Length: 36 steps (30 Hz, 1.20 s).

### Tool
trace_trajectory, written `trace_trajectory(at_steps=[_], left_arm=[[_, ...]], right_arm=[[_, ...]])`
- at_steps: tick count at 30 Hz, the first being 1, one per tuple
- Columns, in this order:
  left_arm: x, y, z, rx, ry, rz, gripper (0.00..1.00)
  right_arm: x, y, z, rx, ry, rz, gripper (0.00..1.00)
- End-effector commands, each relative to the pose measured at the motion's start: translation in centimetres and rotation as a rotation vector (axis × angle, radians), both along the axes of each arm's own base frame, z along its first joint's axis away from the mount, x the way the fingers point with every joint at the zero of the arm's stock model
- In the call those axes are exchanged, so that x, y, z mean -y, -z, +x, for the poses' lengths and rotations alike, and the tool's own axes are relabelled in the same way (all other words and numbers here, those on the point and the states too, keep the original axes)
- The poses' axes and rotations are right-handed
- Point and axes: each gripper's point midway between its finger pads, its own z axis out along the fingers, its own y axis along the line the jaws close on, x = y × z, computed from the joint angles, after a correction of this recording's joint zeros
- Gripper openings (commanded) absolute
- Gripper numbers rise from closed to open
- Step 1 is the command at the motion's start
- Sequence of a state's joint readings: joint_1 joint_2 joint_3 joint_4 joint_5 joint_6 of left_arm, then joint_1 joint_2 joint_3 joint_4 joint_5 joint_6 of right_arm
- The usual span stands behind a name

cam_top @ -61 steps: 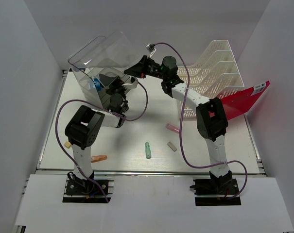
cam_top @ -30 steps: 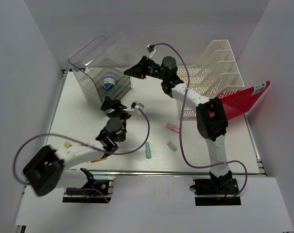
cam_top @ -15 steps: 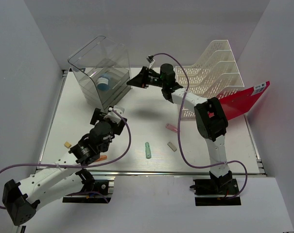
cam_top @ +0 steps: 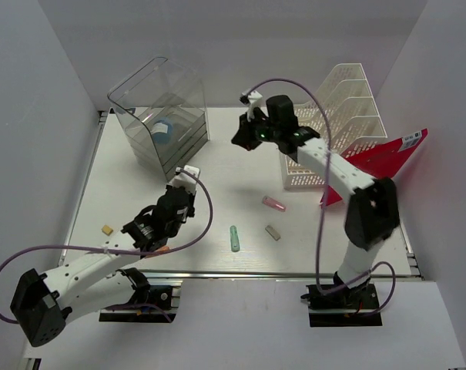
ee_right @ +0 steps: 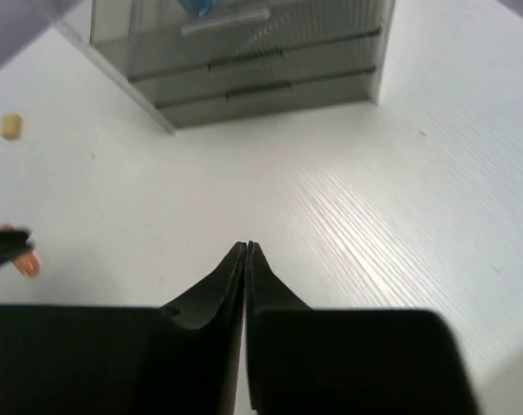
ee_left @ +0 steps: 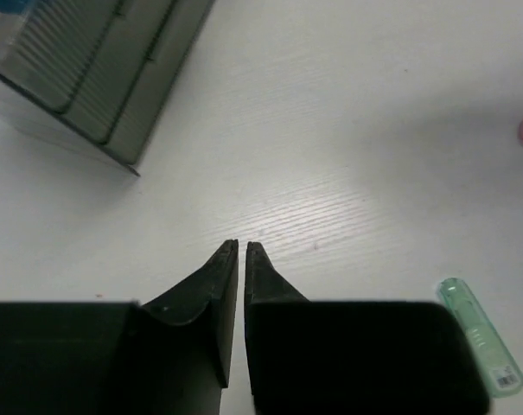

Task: Organize the desk

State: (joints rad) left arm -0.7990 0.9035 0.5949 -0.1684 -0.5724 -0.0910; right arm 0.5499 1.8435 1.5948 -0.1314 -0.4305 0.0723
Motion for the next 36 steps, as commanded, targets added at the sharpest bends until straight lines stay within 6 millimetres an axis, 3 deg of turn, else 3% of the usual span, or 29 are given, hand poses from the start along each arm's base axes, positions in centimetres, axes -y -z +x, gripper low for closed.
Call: trace_trajectory(at_steps=[1, 2, 3, 4, 5, 6, 7, 9, 12, 15, 16, 18, 19, 22, 25, 29, 36], left_arm=[[2.3, -0.2, 0.0, -0.084, 0.04, -0.124, 0.17], [2.4, -0.3, 0.3, -0.093, 0.036, -0.135, 0.16], [2.9, -0.2, 0.2, -0.11, 0.049, -0.15, 0.17], [2.8, 0.0, 0.5, -0.122, 0.036, -0.165, 0.32], [2.7, 0.0, 0.8, -0.125, 0.033, -0.167, 0.45], [2.8, 0.0, 0.8, -0.129, 0.039, -0.164, 0.58], [2.5, 0.4, 1.0, -0.14, 0.032, -0.145, 0.74], [2.3, 0.4, 1.2, -0.149, 0.029, -0.12, 0.8], [2.2, 1.7, 1.3, -0.185, 0.064, -0.042, 0.83], [2.5, 2.8, 1.0, -0.202, 0.133, 0.024, 0.88], [2.4, 3.0, 1.0, -0.212, 0.129, 0.039, 0.88], [2.3, 3.1, 1.0, -0.207, 0.14, 0.059, 0.87], [2.6, 2.9, 0.9, -0.202, 0.152, 0.057, 0.87], [2.7, 2.5, 0.7, -0.197, 0.163, 0.048, 0.87], [2.8, 1.6, 0.4, -0.169, 0.178, 0.019, 0.86], [2.8, 0.8, 0.1, -0.143, 0.191, -0.007, 0.86], [2.9, 0.8, 0.0, -0.148, 0.194, -0.008, 0.86]], right_arm=[[6.3, -1.4, -2.0, 0.206, 0.05, -0.232, 0.13], [7.7, 1.3, -3.3, 0.169, 0.045, -0.274, 0.34], [8.2, 1.4, -4.2, 0.171, 0.039, -0.273, 0.43], [9.0, 0.2, -5.4, 0.199, 0.042, -0.253, 0.64], [9.5, 0.6, -6.4, 0.192, 0.034, -0.249, 0.71], [9.8, 2.3, -8.0, 0.156, 0.002, -0.25, 0.73], [10.3, 1.3, -8.9, 0.182, -0.003, -0.225, 0.74], [10.9, 1.2, -11.0, 0.202, -0.052, -0.206, 0.77], [12.0, 1.5, -12.9, 0.21, -0.112, -0.224, 0.74], [12.4, 2.6, -15.5, 0.163, -0.199, -0.223, 0.61], [12.7, 4.0, -16.5, 0.151, -0.238, -0.233, 0.51], [13.0, 4.5, -18.0, 0.163, -0.295, -0.203, 0.34], [13.5, 6.1, -18.9, 0.165, -0.328, -0.217, 0.18], [14.6, 8.0, -21.2, 0.16, -0.41, -0.222, 0.01], [15.6, 10.3, -23.3, 0.15, -0.474, -0.216, 0.0], [16.1, 9.8, -24.5, 0.216, -0.489, -0.162, 0.0], [18.1, 10.6, -22.9, 0.263, -0.398, -0.187, 0.07]])
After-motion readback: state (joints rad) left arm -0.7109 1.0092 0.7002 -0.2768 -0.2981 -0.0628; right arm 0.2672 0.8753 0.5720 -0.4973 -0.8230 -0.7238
